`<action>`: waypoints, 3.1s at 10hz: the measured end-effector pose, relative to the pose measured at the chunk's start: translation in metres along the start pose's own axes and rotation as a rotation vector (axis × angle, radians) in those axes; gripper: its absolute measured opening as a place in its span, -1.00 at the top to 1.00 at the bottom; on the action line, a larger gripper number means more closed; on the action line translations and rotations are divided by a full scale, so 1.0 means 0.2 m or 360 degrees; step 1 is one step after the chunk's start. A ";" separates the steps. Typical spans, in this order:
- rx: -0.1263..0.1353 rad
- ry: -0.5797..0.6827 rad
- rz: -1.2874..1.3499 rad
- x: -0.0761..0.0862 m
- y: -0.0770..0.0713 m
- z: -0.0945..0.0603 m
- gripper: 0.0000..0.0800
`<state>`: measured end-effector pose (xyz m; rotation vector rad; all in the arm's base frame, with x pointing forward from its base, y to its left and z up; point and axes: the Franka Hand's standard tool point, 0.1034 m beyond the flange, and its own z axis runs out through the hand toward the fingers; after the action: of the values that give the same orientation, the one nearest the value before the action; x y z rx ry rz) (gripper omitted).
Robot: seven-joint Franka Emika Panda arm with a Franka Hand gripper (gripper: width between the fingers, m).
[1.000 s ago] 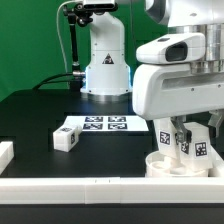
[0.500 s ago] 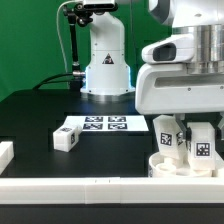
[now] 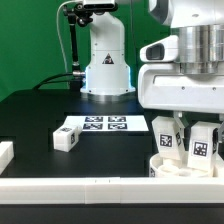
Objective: Assemble stool
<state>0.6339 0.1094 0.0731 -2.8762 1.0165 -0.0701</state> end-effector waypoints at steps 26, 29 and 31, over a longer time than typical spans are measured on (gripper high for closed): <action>0.0131 -0.0193 0.2212 0.00 -0.02 0.00 0.15; 0.0133 -0.0190 0.2179 0.00 -0.02 0.00 -0.60; 0.0125 -0.0157 0.1843 0.09 0.09 -0.06 -0.62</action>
Offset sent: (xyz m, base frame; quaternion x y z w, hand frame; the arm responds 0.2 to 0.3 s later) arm -0.0123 0.0019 -0.0024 -0.0017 -0.0141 0.2928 0.9561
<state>0.6360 0.0831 0.0841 -1.7840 2.3344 0.1094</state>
